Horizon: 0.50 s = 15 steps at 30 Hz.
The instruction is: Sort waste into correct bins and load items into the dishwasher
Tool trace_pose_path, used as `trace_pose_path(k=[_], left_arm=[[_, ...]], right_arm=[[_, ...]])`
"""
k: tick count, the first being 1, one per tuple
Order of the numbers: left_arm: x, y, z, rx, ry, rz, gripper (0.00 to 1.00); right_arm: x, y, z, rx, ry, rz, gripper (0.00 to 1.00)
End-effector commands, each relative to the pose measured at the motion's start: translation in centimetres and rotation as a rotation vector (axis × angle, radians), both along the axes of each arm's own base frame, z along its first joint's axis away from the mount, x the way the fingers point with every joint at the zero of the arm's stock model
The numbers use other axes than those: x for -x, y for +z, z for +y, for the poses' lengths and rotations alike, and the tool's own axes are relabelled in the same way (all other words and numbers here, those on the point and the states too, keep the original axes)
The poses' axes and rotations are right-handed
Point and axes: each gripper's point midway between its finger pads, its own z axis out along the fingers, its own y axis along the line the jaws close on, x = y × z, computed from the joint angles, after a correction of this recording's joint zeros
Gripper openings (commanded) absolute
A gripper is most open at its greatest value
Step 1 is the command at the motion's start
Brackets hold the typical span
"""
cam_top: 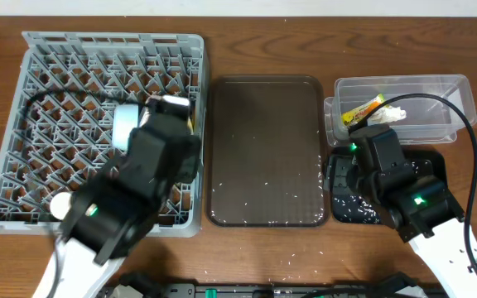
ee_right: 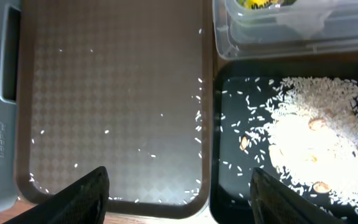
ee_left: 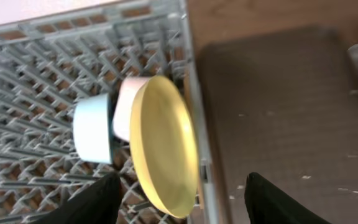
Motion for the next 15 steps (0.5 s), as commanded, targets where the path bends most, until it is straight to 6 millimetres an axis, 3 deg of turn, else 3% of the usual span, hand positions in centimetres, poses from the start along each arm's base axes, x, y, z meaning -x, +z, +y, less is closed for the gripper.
trace_pose_path(k=[1, 3, 5, 6, 7, 8, 12, 15], left_arm=[[1.9, 2.4, -0.6, 0.094, -0.065, -0.046, 0.70], [2.5, 3.0, -0.2, 0.106, -0.066, -0.067, 0.82], [2.8, 3.3, 0.0, 0.112, -0.066, -0.079, 0.83], [2.9, 3.4, 0.0, 0.115, -0.066, -0.084, 0.84], [3.0, 3.5, 0.1, 0.117, -0.066, -0.088, 0.84], [3.0, 3.6, 0.1, 0.117, -0.066, -0.089, 0.86], [3.0, 3.4, 0.0, 0.115, -0.066, -0.084, 0.88], [2.9, 3.3, 0.0, 0.113, -0.066, -0.080, 0.89]], right_arm=[[0.0, 2.6, 0.1, -0.007, 0.081, -0.092, 0.70], [0.5, 4.3, 0.6, -0.034, 0.125, -0.146, 0.70], [1.0, 6.0, 1.0, -0.080, 0.148, -0.200, 0.72], [1.3, 6.9, 1.2, -0.105, 0.158, -0.232, 0.79], [1.6, 8.0, 1.4, -0.135, 0.171, -0.271, 0.96], [2.3, 9.6, 1.7, -0.182, 0.194, -0.327, 0.99], [4.0, 11.9, 1.8, -0.243, 0.228, -0.408, 0.99], [4.4, 12.4, 1.7, -0.251, 0.232, -0.428, 0.99]])
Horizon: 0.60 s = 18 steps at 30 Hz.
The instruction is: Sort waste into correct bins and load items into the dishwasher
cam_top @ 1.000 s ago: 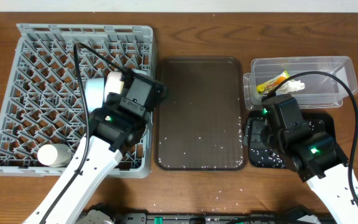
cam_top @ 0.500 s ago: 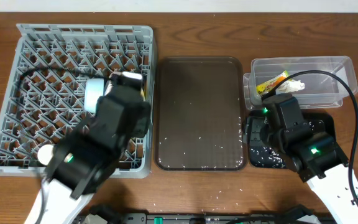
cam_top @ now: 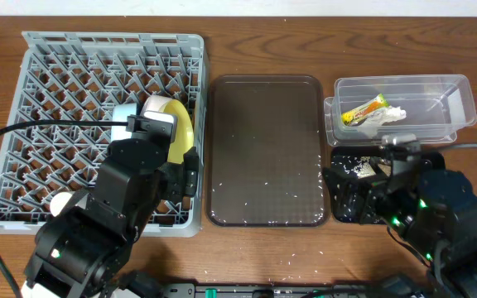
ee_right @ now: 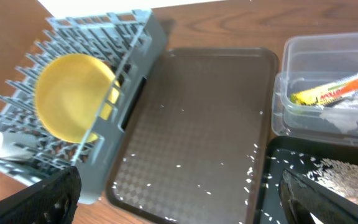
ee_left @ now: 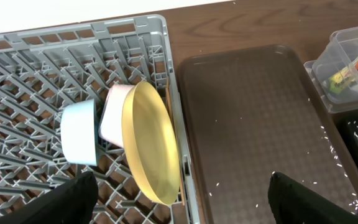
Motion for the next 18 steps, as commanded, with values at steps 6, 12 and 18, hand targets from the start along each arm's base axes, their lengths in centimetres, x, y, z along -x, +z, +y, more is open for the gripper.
trace_pose_path(k=[6, 12, 18], left_arm=[[0.0, 0.7, -0.2, 0.007, -0.011, -0.012, 0.91], [0.0, 0.7, -0.2, 0.007, -0.011, -0.012, 0.94], [0.0, 0.7, -0.2, 0.007, -0.011, -0.012, 0.95]], right_arm=[[1.0, -0.4, -0.7, 0.076, 0.037, -0.003, 0.99], [0.3, 2.5, -0.5, 0.268, 0.181, -0.278, 0.99], [0.2, 1.2, -2.8, 0.373, 0.148, -0.347, 0.99]])
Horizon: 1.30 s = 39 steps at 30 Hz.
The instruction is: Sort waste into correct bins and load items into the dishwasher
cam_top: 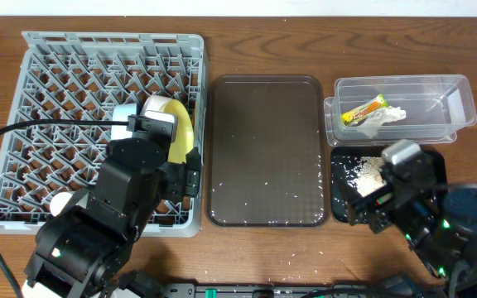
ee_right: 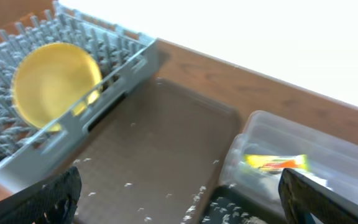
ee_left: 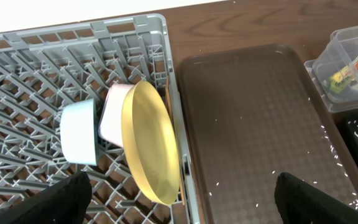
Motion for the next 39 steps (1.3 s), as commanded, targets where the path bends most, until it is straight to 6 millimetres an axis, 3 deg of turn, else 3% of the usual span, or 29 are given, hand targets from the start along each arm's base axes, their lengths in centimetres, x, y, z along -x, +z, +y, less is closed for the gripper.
trace_pose_path(k=[1, 8, 15, 26, 39], left_arm=[[0.0, 0.8, -0.2, 0.007, -0.010, -0.016, 0.95], [0.0, 0.8, -0.2, 0.008, -0.010, -0.016, 0.95], [0.0, 0.8, -0.2, 0.007, -0.010, -0.016, 0.95], [0.0, 0.8, -0.2, 0.007, -0.010, -0.016, 0.95], [0.0, 0.8, -0.2, 0.007, -0.010, -0.016, 0.96]], right_arm=[[-0.2, -2.9, -2.3, 0.082, -0.055, -0.033, 0.99], [1.1, -7.9, -3.9, 0.074, -0.117, -0.067, 0.99], [0.2, -11.7, -4.3, 0.037, -0.159, -0.219, 0.99], [-2.4, -15.4, -3.1, -0.025, -0.139, -0.379, 0.99], [-2.4, -15.6, -3.2, -0.021, -0.143, -0.372, 0.99]])
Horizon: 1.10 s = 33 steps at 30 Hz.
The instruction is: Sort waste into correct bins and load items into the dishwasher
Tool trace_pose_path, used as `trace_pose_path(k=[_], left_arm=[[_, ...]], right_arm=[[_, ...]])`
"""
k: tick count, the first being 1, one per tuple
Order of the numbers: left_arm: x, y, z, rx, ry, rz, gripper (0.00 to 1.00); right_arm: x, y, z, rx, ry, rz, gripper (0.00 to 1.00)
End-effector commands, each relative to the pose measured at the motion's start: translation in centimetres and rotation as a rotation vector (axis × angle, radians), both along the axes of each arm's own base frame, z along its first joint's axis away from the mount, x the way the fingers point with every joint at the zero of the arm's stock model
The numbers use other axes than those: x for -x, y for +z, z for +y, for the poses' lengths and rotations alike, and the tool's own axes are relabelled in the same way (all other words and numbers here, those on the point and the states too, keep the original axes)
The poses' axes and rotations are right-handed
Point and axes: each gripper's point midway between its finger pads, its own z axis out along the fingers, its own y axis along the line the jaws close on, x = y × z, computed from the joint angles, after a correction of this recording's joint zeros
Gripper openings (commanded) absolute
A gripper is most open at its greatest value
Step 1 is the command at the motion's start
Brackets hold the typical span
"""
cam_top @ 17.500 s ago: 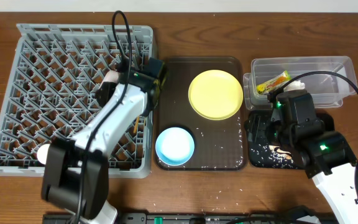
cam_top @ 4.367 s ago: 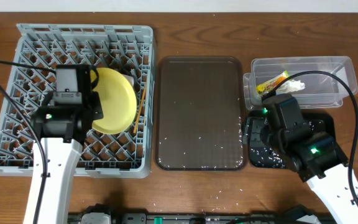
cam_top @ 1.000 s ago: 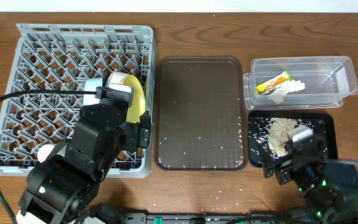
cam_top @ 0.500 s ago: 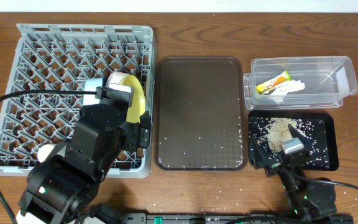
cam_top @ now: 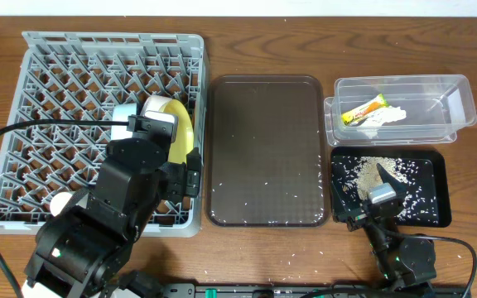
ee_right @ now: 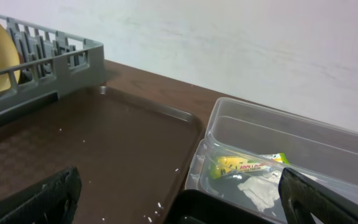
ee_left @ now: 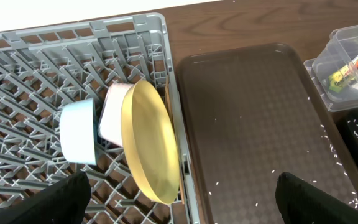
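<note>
A yellow plate stands on edge in the grey dish rack, with a pink bowl and a pale blue bowl beside it. My left gripper hangs open above the rack's right edge, holding nothing. A clear bin at the back right holds a yellow wrapper and a white tissue. In front of it, a black tray carries rice. My right gripper is open and low near the table's front edge, facing the bin.
A brown serving tray with scattered rice grains lies between the rack and the bins. A small white item lies in the rack's front left. My left arm covers the rack's front right. Loose rice dots the table in front.
My right arm has dropped back and lower toward the table's front edge, leaving the black tray uncovered. Its camera now looks level across the brown tray. The left arm has not moved.
My left gripper was open close over the yellow plate in the rack, my right gripper open over the rice tray. Both were then farther back and still open. The right arm stood farther back at each moment, and is now low at the front edge.
</note>
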Motion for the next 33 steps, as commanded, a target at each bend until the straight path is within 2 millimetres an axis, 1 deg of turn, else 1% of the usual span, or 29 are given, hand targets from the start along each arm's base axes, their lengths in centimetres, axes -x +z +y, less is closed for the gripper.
trace_pose_path(k=[1, 13, 17, 19, 21, 23, 26, 30, 33], left_arm=[[0.0, 0.8, -0.1, 0.007, -0.009, -0.017, 0.96], [0.0, 0.8, -0.1, 0.007, -0.008, -0.017, 0.96], [0.5, 0.2, 0.3, -0.003, -0.004, -0.002, 0.96], [0.3, -0.3, 1.4, -0.034, 0.038, -0.010, 0.96], [-0.9, -0.8, 2.8, -0.037, 0.115, -0.051, 0.96], [-2.4, -1.0, 3.6, 0.003, 0.169, -0.116, 0.96], [-3.5, -1.6, 4.4, 0.082, 0.198, -0.212, 0.96], [-3.4, -2.2, 5.4, 0.161, 0.207, -0.329, 0.96], [-2.6, -2.7, 6.6, 0.196, 0.232, -0.424, 0.96]], right_arm=[[0.0, -0.1, 0.0, 0.009, 0.002, -0.004, 0.99], [0.0, -0.1, 0.0, 0.009, 0.002, -0.004, 0.99], [0.0, -0.1, 0.0, 0.009, 0.002, -0.004, 0.99], [0.0, -0.1, 0.0, 0.009, 0.002, -0.004, 0.99], [0.0, -0.1, 0.0, 0.009, 0.002, -0.004, 0.99], [0.0, -0.1, 0.0, 0.009, 0.002, -0.004, 0.99], [0.0, -0.1, 0.0, 0.009, 0.002, -0.004, 0.99], [0.0, -0.1, 0.0, 0.009, 0.002, -0.004, 0.99], [0.0, -0.1, 0.0, 0.009, 0.002, -0.004, 0.99]])
